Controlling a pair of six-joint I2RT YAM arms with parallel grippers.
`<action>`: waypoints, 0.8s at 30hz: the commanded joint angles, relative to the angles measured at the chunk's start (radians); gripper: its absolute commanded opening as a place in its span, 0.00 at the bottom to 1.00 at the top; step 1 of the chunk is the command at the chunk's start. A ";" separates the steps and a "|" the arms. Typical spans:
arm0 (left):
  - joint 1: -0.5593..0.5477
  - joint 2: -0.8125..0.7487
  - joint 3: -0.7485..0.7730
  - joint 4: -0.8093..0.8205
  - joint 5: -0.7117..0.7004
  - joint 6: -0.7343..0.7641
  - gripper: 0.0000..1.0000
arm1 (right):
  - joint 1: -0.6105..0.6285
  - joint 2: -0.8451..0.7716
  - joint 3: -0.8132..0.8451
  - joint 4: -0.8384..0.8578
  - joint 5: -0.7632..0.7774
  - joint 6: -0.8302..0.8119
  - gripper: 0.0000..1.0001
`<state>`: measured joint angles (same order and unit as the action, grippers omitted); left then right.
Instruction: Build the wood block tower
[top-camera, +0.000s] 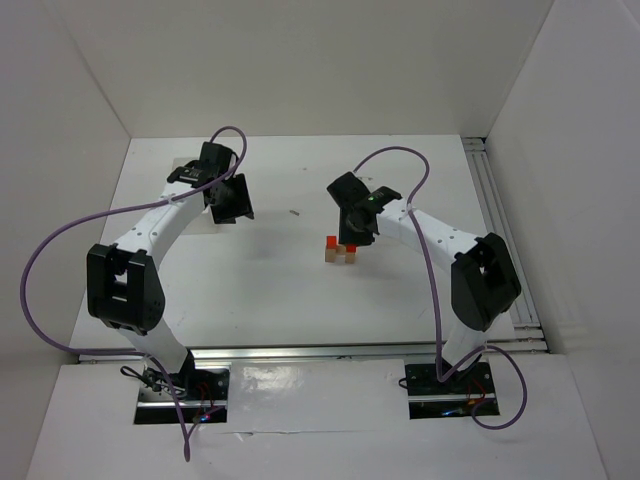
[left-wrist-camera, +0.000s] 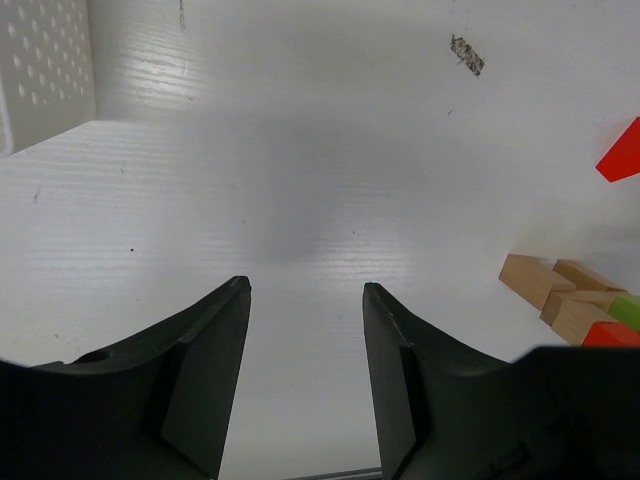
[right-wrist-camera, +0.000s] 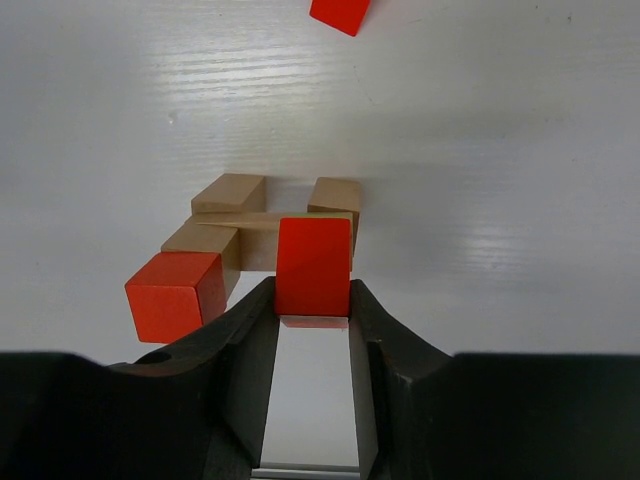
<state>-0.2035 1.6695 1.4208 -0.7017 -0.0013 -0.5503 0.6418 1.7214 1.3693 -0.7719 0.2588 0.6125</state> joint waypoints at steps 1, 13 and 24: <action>0.006 -0.042 -0.002 0.015 0.012 0.013 0.61 | 0.010 0.004 0.042 -0.013 0.028 0.003 0.37; 0.006 -0.051 -0.011 0.015 0.012 0.013 0.61 | 0.010 0.014 0.051 -0.013 0.028 0.003 0.50; 0.006 -0.051 -0.002 0.015 0.012 0.013 0.61 | 0.010 0.014 0.148 -0.043 0.085 -0.031 0.54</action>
<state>-0.2035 1.6642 1.4170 -0.7017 -0.0013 -0.5503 0.6418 1.7306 1.4490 -0.7906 0.2909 0.6014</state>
